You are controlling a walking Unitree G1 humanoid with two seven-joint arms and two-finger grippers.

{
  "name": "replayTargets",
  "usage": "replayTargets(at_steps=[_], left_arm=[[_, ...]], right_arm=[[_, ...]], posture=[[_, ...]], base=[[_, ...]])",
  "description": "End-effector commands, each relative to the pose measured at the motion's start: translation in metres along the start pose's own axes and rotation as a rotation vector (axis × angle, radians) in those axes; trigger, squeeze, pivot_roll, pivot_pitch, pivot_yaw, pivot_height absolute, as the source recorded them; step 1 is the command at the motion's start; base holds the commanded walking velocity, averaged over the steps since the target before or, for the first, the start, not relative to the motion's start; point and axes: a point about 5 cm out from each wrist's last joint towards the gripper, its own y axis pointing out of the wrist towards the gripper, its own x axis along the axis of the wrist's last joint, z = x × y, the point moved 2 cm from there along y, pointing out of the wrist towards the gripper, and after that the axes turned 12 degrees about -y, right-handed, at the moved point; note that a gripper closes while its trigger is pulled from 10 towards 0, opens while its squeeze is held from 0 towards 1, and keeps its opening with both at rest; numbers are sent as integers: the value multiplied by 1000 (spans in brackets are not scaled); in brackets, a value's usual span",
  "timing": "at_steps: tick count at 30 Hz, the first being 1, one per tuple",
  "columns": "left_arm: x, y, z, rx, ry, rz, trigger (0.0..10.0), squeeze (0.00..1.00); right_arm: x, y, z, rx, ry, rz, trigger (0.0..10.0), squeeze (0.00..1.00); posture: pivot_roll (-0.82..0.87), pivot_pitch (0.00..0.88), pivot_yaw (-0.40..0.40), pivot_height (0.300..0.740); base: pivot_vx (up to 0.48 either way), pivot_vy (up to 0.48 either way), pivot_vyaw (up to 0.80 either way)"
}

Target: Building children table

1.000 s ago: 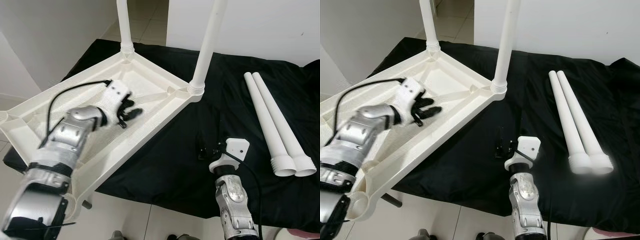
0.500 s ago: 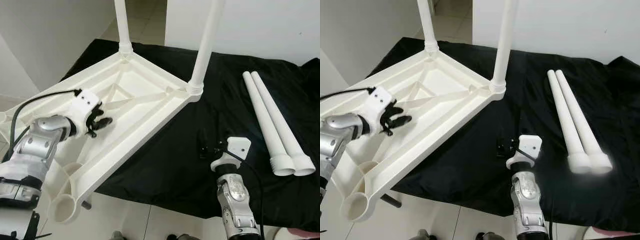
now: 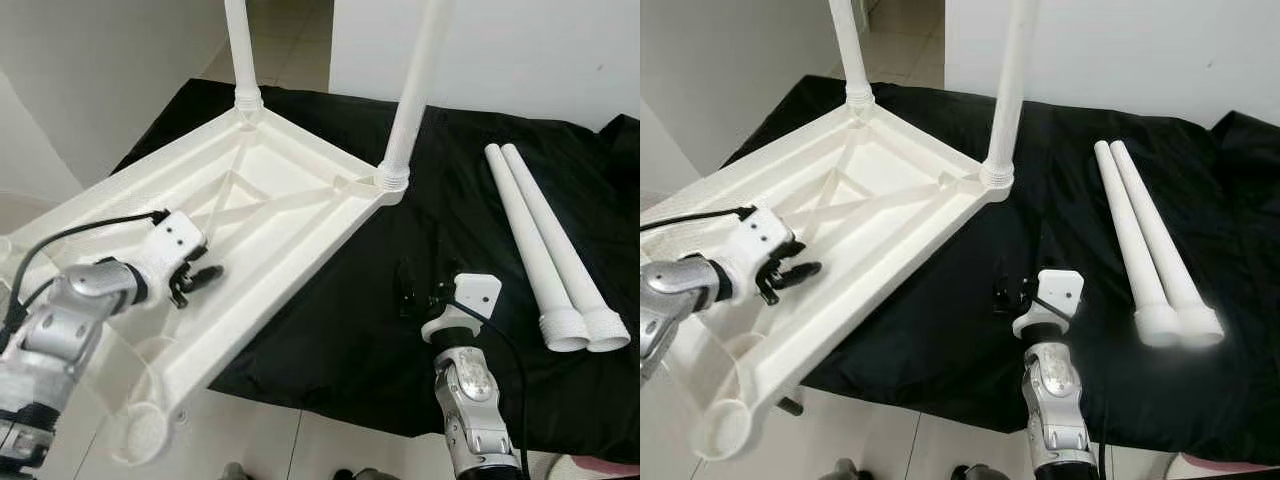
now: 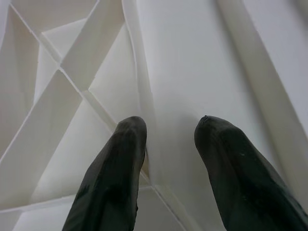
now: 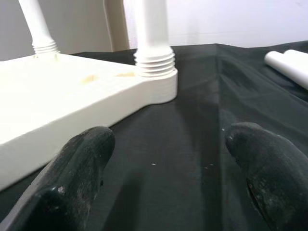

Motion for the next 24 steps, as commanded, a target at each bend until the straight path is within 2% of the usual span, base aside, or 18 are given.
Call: replayTargets(at_steps=[1, 6, 10, 11, 14, 24], left_arm=[[-17, 6, -32, -275, -33, 96, 10000, 0], [-12, 11, -41, -292, -35, 78, 10000, 0], [-2, 31, -69, -332, -41, 35, 10000, 0], [-2, 31, -69, -332, -41, 35, 10000, 0], [7, 45, -86, -331, -59, -7, 10000, 0], [22, 64, -87, -228, -118, -71, 10000, 0]], right_arm=[[-3, -1, 0, 1, -3, 4, 10000, 0], [-3, 0, 0, 2, -3, 2, 10000, 0], [-3, 0, 3, 8, 2, 4, 10000, 0], [-3, 0, 3, 8, 2, 4, 10000, 0], [-4, 0, 4, 6, 6, 6, 10000, 0], [-5, -1, 4, 2, 5, 10, 10000, 0]], posture=[[15, 92, -4, 740], [15, 90, -3, 740], [12, 84, 6, 740], [12, 84, 6, 740], [6, 83, 12, 740], [-2, 82, 15, 740]], base=[[0, 0, 0], [0, 0, 0], [0, 0, 0], [0, 0, 0], [0, 0, 0], [0, 0, 0]])
